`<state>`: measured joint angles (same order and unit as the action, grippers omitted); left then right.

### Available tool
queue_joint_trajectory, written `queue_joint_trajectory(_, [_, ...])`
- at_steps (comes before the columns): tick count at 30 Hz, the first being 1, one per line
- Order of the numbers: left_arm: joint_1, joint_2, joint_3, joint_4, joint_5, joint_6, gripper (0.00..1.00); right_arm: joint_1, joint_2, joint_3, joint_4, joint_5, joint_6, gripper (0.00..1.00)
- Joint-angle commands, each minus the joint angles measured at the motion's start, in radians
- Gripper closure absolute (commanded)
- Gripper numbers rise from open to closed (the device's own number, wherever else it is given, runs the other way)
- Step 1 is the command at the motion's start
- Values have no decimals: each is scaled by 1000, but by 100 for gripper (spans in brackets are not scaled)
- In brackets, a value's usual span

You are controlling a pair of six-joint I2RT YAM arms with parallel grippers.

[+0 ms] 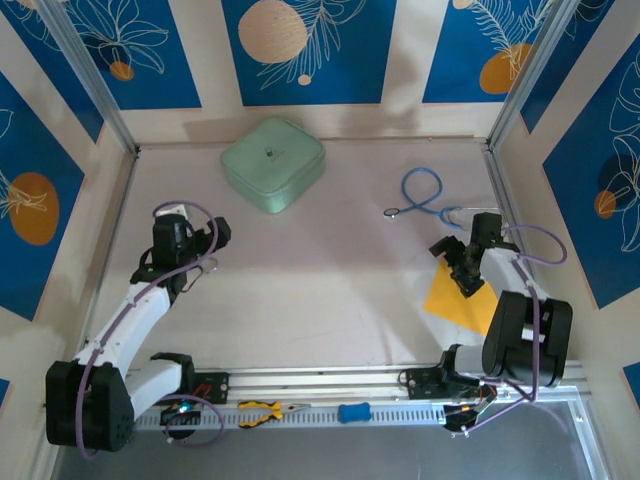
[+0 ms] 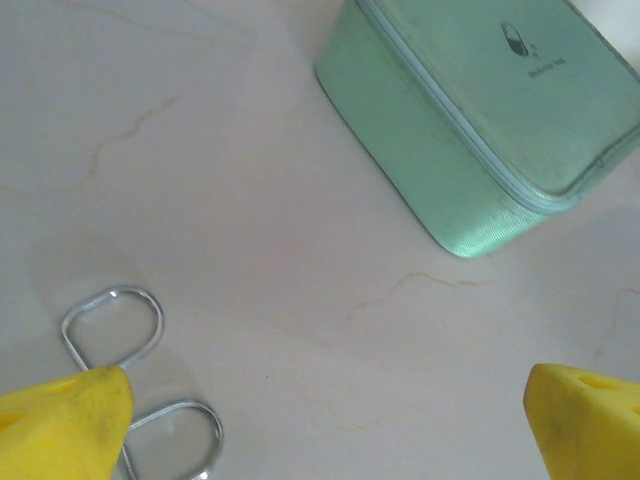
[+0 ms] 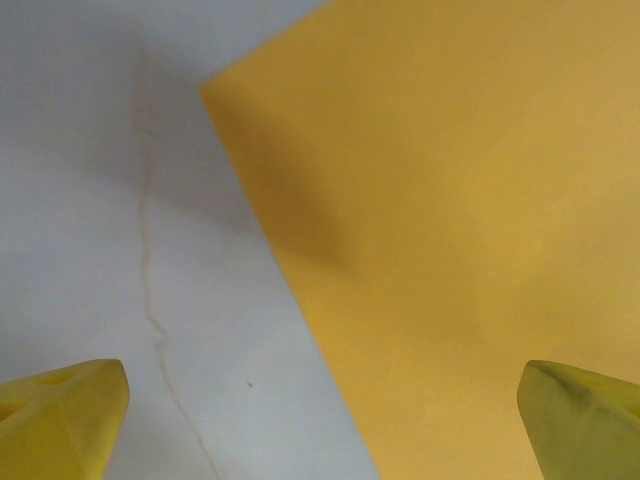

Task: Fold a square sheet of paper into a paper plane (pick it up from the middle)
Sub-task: Move the square sheet of paper to the center of the table.

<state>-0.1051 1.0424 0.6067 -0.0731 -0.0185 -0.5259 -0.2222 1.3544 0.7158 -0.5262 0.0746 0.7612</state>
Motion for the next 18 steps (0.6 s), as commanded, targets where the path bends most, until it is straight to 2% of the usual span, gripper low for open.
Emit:
queue_joint_trajectory(1, [2, -15, 22, -52, 68, -34, 0, 29, 61, 42, -44, -15, 4, 0])
queue_joint_trajectory(10, [2, -6, 39, -62, 194, -32, 0, 164, 192, 116, -89, -36, -36, 0])
queue_joint_trajectory(18, [2, -49, 51, -115, 229, -31, 0, 412, 226, 175, -131, -73, 51, 0])
